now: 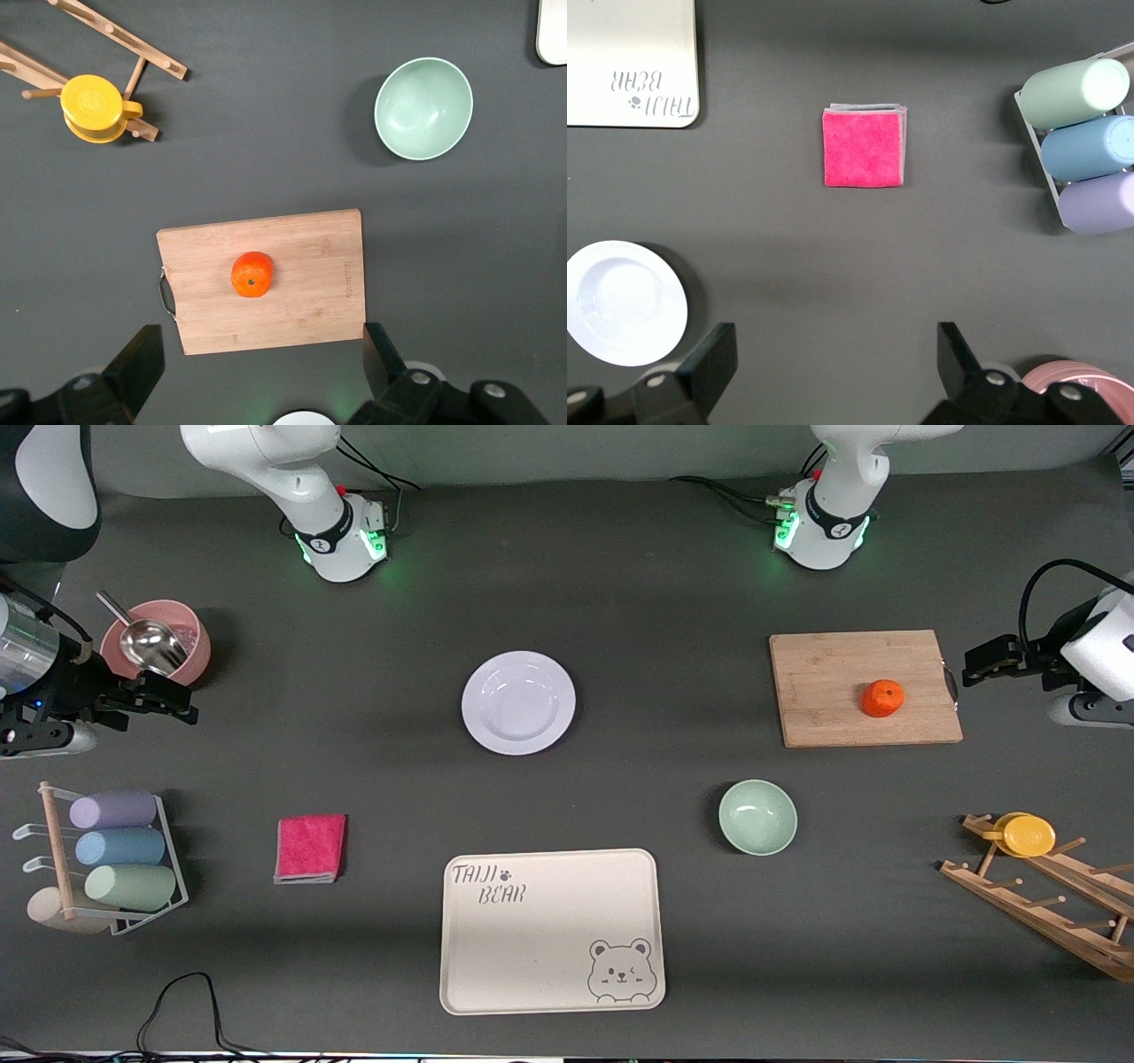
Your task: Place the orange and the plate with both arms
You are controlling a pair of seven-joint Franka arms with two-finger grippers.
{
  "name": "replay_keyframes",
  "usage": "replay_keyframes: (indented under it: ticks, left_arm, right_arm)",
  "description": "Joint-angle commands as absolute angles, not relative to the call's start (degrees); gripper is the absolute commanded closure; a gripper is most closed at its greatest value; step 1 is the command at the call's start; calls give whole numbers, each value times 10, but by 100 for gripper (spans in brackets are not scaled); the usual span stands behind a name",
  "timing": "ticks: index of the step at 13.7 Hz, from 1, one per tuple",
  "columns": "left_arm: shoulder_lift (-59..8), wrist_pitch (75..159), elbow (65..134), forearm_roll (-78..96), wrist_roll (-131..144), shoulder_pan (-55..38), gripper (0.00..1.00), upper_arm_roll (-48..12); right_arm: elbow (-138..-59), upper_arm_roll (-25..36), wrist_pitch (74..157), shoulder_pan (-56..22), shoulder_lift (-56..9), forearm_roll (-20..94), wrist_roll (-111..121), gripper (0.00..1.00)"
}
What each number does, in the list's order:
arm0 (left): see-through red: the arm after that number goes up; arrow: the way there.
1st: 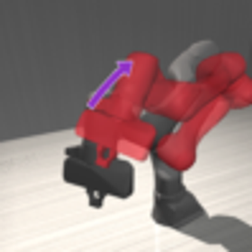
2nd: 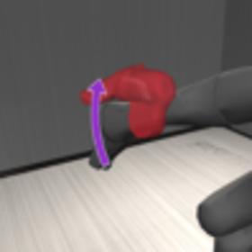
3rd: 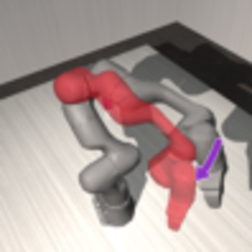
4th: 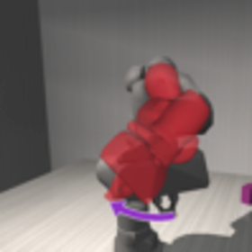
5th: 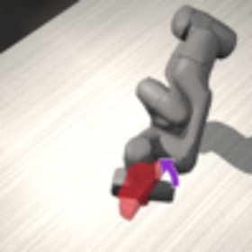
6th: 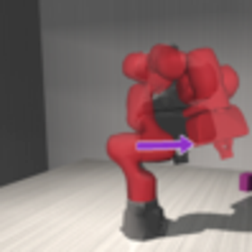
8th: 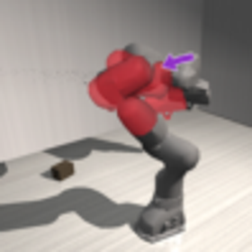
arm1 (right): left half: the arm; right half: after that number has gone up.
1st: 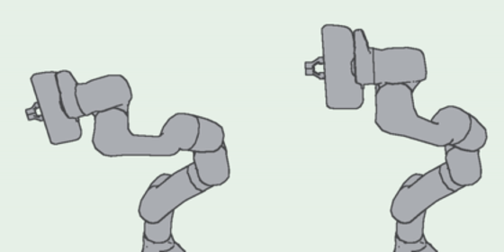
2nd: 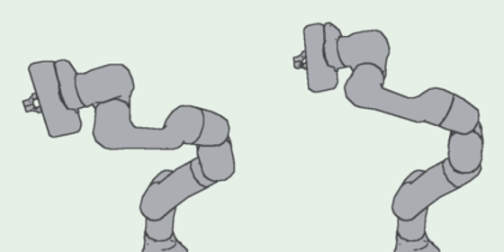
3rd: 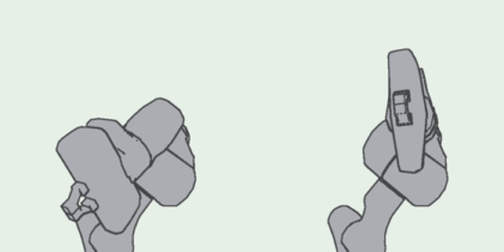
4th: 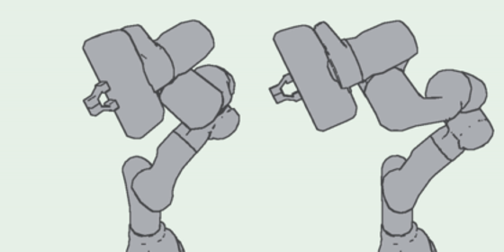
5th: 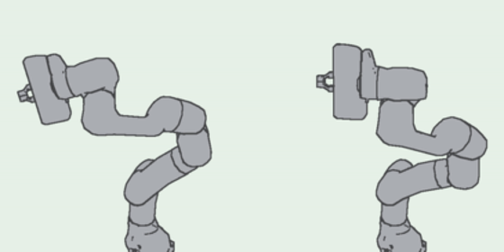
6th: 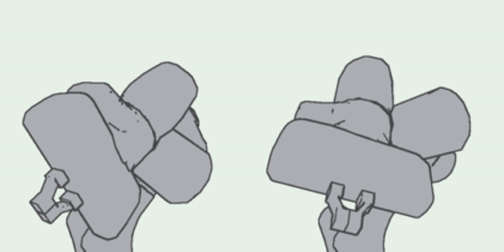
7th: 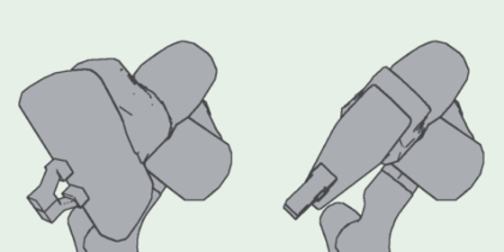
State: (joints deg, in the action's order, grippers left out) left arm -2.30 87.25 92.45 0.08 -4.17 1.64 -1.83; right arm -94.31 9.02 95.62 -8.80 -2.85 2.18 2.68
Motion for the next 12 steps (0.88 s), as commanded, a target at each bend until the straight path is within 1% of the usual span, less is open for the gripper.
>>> replay_keyframes:
  ticks: [1, 6, 7, 9, 12]
  left_arm:
    - [-29, 855, 908, -1, -33, 11, 0, -17]
    - [-27, 849, 910, -3, -35, 17, 0, -17]
    - [-19, 849, 919, -7, -38, 18, 0, -15]
    - [14, 852, 954, -18, -61, 30, 0, -11]
    - [92, 866, 1039, -22, -106, 73, 0, -11]
  right_arm:
    - [-925, 93, 947, -93, -40, 28, 11, 0]
    - [-925, 93, 947, -93, -40, 28, 11, 0]
    - [-925, 93, 947, -93, -40, 28, 11, 0]
    - [-925, 94, 947, -92, -40, 28, 11, 0]
    - [-925, 94, 947, -93, -52, 28, 10, 0]
